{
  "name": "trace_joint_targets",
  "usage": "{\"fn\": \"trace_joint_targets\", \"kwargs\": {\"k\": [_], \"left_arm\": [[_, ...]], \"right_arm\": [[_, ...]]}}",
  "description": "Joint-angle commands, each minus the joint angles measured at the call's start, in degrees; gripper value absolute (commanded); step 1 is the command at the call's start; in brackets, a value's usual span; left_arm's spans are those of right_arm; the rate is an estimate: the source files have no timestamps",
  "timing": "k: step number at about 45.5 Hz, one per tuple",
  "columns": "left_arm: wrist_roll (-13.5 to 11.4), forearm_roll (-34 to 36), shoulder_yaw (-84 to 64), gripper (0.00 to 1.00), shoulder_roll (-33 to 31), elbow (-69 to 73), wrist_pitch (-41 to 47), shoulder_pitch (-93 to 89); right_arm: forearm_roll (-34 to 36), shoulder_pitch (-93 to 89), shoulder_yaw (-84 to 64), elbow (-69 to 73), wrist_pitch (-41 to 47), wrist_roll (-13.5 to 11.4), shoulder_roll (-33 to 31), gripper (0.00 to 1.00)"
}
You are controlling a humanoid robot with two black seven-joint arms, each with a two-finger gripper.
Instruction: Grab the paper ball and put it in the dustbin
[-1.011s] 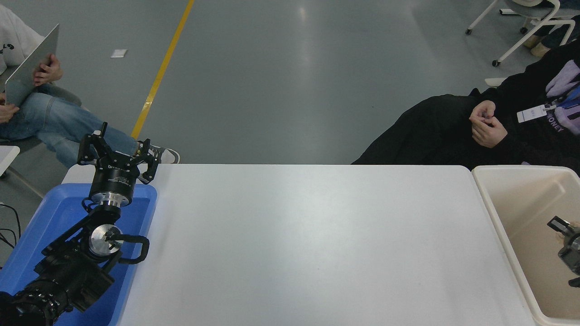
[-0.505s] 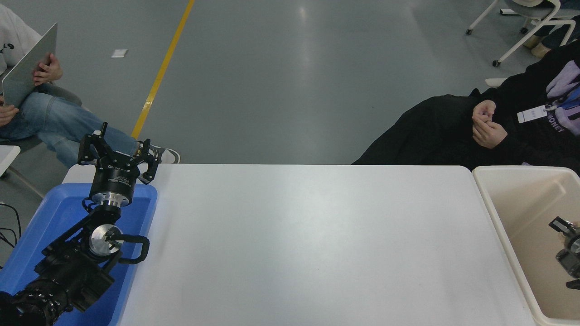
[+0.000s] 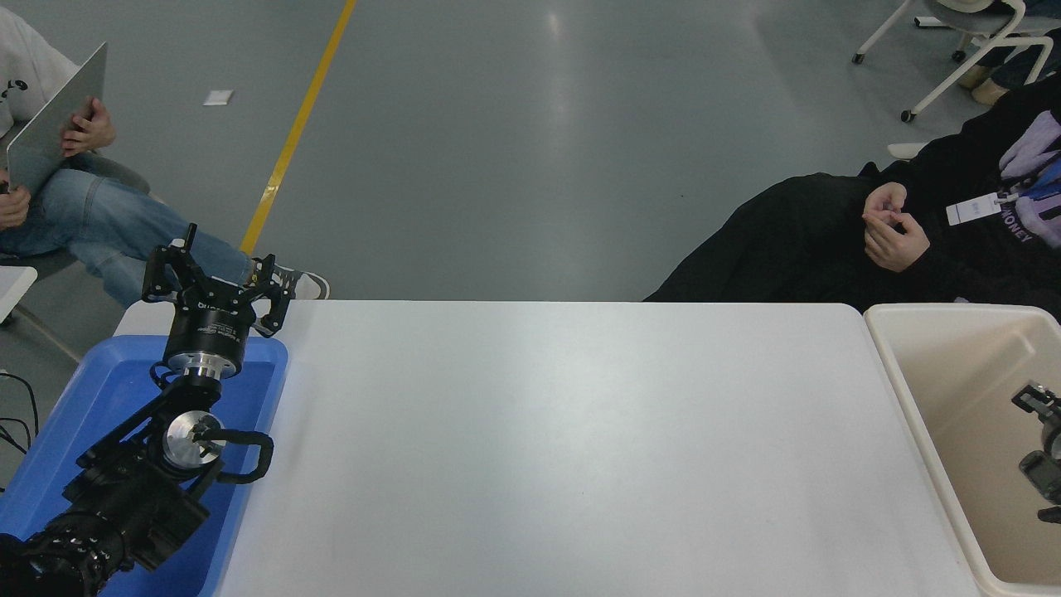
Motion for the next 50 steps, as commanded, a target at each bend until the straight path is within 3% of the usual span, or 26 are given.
{"fn": "trace_joint_targets", "kwargs": {"k": [1,10,14,21,27,41,50], "left_arm": [[-0.01,-0.01,0.0,0.99,0.0,-0.03,0.0,0.0],[-0.01,-0.01,0.0,0.99,0.0,0.05,0.0,0.0],[0.08,-0.01,0.0,0.99,0.0,-0.03,0.0,-0.09],[0.08,0.08,0.0,0.99,0.0,-0.03,0.0,-0.09],[-0.01,0.08,0.0,0.99,0.0,-0.03,0.0,0.0],[-0.01,-0.01,0.0,0.99,0.0,-0.03,0.0,-0.09],[-0.01,-0.01,0.0,0.99,0.0,-0.03,0.0,0.0]], "right_arm": [[0.01,3.35,0.03,7.31,-0.14,0.0,-3.52,0.74],[0.01,15.73,-2.34,31.91,0.57,0.0,-15.91,0.79],[0.01,21.8,-4.44,40.53,0.92,0.0,-20.57,1.0],[-0.08,35.31,-16.1,52.56,3.81,0.08,-23.83,1.0],[0.01,47.9,-29.66,54.52,11.36,0.08,-19.88,1.0],[-0.16,70.58,-36.62,54.87,55.76,0.0,-16.1,1.0],[-0.52,76.39,-39.26,55.4,55.76,0.0,-6.26,1.0]]}}
